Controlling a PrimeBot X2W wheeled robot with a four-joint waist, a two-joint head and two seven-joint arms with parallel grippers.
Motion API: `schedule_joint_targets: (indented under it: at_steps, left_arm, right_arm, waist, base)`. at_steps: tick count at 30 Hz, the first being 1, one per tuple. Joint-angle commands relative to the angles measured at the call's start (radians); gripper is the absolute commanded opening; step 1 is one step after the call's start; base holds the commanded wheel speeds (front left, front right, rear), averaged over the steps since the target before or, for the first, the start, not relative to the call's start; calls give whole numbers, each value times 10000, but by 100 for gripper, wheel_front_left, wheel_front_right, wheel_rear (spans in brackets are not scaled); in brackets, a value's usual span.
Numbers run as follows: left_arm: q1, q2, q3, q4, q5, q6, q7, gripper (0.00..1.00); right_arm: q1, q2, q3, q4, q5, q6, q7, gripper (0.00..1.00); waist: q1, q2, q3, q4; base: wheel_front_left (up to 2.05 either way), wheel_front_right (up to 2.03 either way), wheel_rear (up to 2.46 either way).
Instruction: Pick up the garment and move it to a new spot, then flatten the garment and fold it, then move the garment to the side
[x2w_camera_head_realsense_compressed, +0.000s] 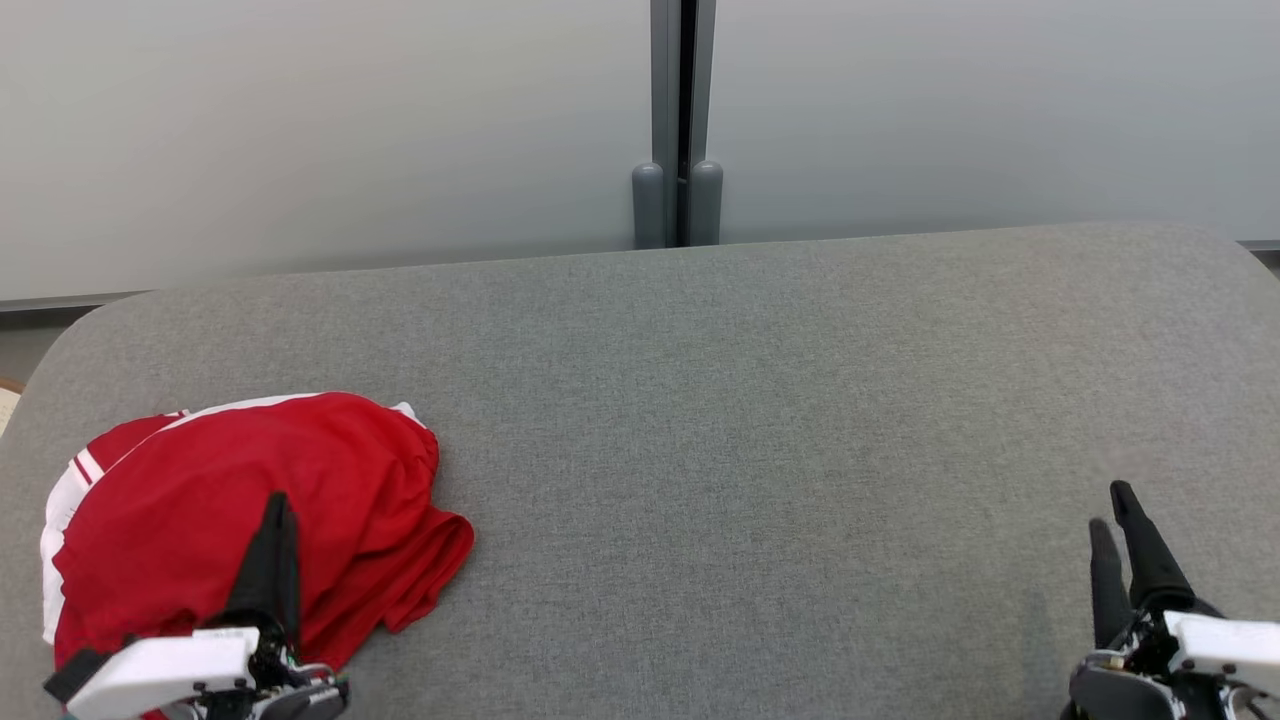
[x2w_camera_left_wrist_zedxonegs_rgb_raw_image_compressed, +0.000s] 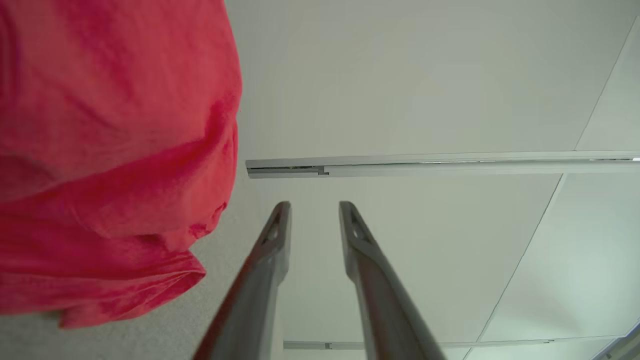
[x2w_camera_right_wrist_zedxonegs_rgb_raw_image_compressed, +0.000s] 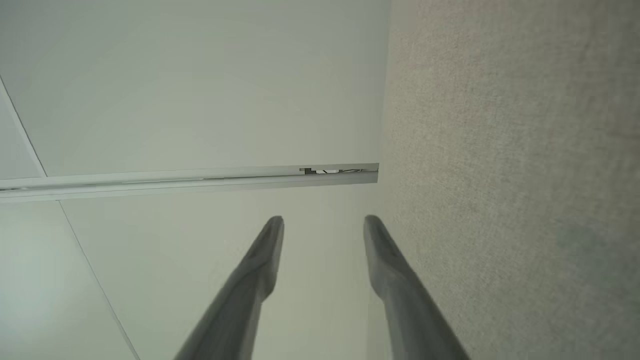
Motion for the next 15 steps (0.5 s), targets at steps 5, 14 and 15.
schedule_joint_targets:
  at_steps: [5,14,15]
  left_arm:
    - [-2,18,-59,-239,31,-2,-284,100]
    - [47,38,71,-524,319,-4,-720,100]
    - [46,40,122,-555,387,-5,-764,100]
  right_arm:
    - [-34,-14,194,-184,-307,0,-285,100]
    - [-107,-28,305,-412,-1394,0,-723,100]
    - [-119,-29,288,-471,-1567,0,-768,100]
  waist:
    - [0,0,5,-12]
    - [0,0,12,-44]
    - [0,0,15,-47]
  base:
    - [0,0,0]
    - [0,0,0]
    - [0,0,0]
